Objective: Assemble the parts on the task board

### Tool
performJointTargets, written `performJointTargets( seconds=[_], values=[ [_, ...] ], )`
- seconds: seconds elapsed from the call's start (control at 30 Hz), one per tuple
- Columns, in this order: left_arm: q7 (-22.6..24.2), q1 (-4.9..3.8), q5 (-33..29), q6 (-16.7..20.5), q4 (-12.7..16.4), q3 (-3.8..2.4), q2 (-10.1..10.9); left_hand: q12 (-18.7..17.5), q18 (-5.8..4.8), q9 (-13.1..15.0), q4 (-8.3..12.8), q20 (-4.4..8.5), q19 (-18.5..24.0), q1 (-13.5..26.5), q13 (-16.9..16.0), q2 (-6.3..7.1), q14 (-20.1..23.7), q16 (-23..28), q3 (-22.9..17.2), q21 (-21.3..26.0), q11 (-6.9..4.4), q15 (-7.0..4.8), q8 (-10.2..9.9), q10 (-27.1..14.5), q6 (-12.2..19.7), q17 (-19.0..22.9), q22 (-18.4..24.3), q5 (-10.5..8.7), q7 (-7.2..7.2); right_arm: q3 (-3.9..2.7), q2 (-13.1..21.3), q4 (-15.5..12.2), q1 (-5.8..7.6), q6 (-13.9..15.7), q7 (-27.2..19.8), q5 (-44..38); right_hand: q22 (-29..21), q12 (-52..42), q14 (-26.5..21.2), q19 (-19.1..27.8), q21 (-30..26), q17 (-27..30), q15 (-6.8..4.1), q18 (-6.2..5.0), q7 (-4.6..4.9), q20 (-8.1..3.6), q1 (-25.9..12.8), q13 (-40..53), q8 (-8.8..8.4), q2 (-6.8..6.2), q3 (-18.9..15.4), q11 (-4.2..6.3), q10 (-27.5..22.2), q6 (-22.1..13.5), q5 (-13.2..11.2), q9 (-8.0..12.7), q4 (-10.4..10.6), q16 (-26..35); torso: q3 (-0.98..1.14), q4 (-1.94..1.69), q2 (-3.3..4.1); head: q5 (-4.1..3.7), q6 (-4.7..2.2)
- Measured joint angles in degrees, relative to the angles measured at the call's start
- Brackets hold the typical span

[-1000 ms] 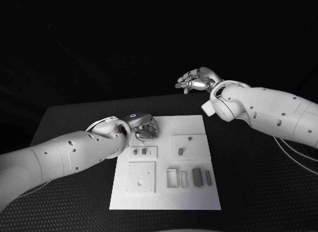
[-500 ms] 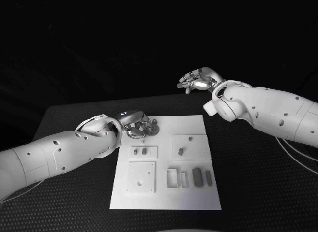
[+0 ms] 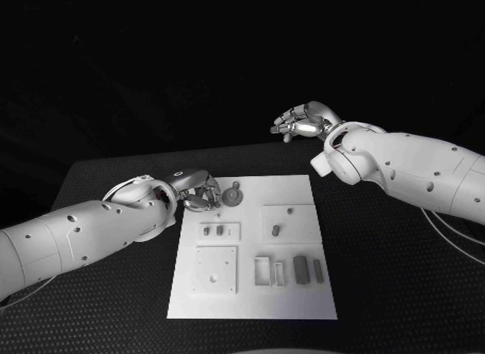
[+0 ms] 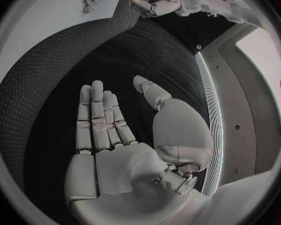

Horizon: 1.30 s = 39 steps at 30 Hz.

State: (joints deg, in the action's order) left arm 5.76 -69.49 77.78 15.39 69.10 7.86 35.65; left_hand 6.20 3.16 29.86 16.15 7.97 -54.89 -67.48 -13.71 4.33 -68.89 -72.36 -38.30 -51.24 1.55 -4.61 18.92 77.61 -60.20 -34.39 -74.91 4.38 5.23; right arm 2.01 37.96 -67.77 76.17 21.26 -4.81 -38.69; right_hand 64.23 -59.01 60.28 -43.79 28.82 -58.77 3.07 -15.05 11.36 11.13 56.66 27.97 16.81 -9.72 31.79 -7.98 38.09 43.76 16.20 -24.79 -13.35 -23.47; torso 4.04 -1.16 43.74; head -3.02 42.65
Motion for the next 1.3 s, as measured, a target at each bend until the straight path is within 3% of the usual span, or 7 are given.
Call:
performJointTargets(
  seconds=[0.6, 1.0, 1.3],
  values=[
    [-0.4, 0.04, 0.0, -1.5, -0.4, 0.4, 0.2, 0.0, 0.03, 0.0, 0.0, -0.02, 0.0, 0.0, -0.1, 0.15, 0.0, 0.0, 0.0, 0.0, -0.01, 0.02, 0.1, 0.0, 0.0, 0.1, 0.0, -0.01, 0.01, 0.01, 0.1, -0.1, 0.0, 0.0, 0.0, 0.0, 0.1, 0.0, 0.0, 0.0, 0.0, 0.0, 0.0, 0.0, 0.0, 0.0, 0.0, -0.1, -0.01, 0.0, 0.0, -0.21, -0.2, 0.0, 0.0, 0.0, 0.0, 0.2, 0.06, 0.08, 0.0, 0.16, 0.14],
    [-0.7, 0.05, 0.4, -2.8, -0.5, 1.13, 0.2, 0.0, 0.12, 0.0, 0.1, -0.11, -0.1, 0.3, -0.1, 0.06, 0.0, 0.0, 0.1, 0.0, -0.02, 0.03, 0.1, 0.0, 0.0, 0.1, 0.0, -0.01, 0.01, -0.01, 0.1, -0.1, 0.0, 0.0, 0.0, 0.0, 0.1, 0.0, 0.0, 0.0, -0.2, -0.1, 0.0, 0.0, 0.0, 0.0, 0.0, -0.2, -0.01, 0.0, 0.0, -0.21, -0.2, 0.0, 0.0, 0.0, 0.0, 0.2, 0.09, 0.09, 0.0, 0.17, 0.26],
    [-0.9, 0.06, 0.8, -3.8, -0.5, 1.3, 0.1, 0.0, 0.23, 0.0, 0.2, -0.12, -0.1, 0.4, -0.1, 0.17, 0.0, 0.0, -0.1, 0.0, -0.02, 0.04, 0.0, 0.0, 0.1, 0.1, 0.0, -0.02, 0.1, 0.0, 0.1, -0.1, 0.0, 0.0, 0.0, 0.0, 0.1, 0.0, 0.0, 0.0, -0.2, -0.1, 0.0, 0.0, 0.0, 0.0, 0.0, -0.2, -0.01, 0.0, 0.0, -0.21, -0.2, 0.0, 0.0, 0.0, 0.0, 0.2, 0.08, 0.1, 0.0, 0.18, 0.34]
  ],
)
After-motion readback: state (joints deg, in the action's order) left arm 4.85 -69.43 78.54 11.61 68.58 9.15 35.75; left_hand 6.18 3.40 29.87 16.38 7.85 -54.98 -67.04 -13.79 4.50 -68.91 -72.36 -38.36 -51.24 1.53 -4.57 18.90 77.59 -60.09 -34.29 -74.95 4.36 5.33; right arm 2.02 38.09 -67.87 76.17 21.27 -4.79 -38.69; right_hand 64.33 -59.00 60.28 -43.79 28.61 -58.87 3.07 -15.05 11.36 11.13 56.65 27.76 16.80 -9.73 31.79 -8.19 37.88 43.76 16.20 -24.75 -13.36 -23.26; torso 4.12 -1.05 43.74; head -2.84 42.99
